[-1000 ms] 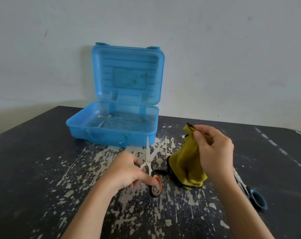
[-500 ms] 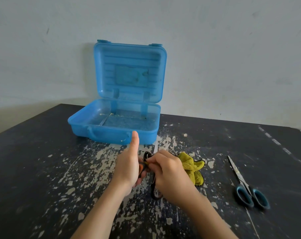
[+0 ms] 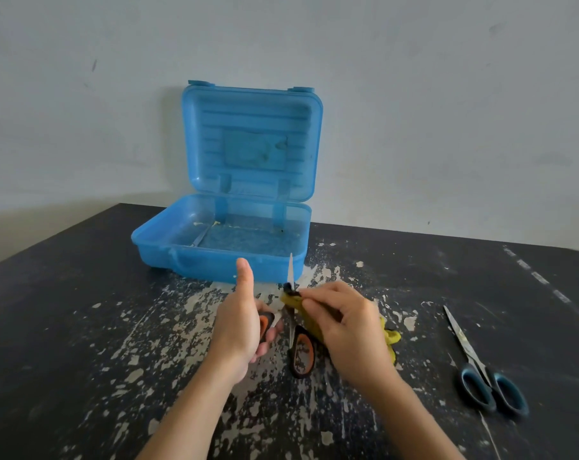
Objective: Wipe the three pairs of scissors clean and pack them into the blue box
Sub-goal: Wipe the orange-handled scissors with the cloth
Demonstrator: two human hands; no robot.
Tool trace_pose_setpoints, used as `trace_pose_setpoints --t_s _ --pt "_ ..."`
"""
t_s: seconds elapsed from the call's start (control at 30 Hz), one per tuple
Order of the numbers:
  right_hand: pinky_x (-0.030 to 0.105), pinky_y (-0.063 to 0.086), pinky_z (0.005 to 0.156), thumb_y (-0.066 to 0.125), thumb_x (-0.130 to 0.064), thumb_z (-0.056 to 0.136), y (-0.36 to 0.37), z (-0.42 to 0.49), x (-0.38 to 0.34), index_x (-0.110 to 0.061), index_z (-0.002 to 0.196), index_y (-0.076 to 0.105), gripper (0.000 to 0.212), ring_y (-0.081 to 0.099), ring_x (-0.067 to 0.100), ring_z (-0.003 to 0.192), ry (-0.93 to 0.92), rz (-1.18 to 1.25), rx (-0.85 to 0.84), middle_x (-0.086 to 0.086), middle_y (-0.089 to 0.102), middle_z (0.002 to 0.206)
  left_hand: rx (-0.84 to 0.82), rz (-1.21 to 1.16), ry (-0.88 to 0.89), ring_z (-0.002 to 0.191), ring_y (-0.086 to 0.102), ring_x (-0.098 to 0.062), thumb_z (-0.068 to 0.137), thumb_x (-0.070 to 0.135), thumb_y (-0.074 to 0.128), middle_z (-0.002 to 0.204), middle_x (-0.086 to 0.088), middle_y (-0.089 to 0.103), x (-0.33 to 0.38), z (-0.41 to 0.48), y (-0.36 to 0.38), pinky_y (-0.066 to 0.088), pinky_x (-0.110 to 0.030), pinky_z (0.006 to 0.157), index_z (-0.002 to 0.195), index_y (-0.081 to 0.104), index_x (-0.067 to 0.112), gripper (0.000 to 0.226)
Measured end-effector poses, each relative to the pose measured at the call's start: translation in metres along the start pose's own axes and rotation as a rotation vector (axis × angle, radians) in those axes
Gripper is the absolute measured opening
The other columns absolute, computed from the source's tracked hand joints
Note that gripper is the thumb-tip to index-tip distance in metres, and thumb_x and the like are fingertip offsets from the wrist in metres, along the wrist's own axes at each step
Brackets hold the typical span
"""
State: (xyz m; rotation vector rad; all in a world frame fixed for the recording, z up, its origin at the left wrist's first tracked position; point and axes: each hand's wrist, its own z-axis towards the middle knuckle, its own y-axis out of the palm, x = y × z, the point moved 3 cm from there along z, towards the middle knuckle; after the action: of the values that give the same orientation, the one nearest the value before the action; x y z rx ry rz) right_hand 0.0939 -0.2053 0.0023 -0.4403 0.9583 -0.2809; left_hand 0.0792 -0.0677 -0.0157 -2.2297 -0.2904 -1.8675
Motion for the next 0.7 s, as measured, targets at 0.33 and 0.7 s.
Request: trace_pose_setpoints --t_s 0.33,0.7 --pt "0.033 0.052 0.062 0.056 0.001 0.08 0.017 -0.011 -0.008 -0.007 0.091 0.072 0.021 0.058 0.018 0.071 -0.288 -0.265 -0.266 0.005 0.061 0.083 0.12 -0.023 -0.007 0.028 0.036 -0.013 0.076 0.08 0.014 0.059 -0.013 0.043 -0.001 -0.003 0.003 0.024 -0.018 0.028 0.082 0.057 0.006 0.086" --pt "0.019 0.048 0.07 0.054 0.0 0.079 0.016 -0.008 -0.002 -0.003 0.093 0.07 0.022 0.058 0.012 0.074 -0.213 -0.164 -0.071 0.005 0.061 0.086 0.027 -0.038 0.01 0.026 0.032 -0.009 0.077 0.079 0.012 0.056 -0.011 0.04 0.004 -0.006 0.004 0.021 -0.015 0.027 0.087 0.06 -0.003 0.096"
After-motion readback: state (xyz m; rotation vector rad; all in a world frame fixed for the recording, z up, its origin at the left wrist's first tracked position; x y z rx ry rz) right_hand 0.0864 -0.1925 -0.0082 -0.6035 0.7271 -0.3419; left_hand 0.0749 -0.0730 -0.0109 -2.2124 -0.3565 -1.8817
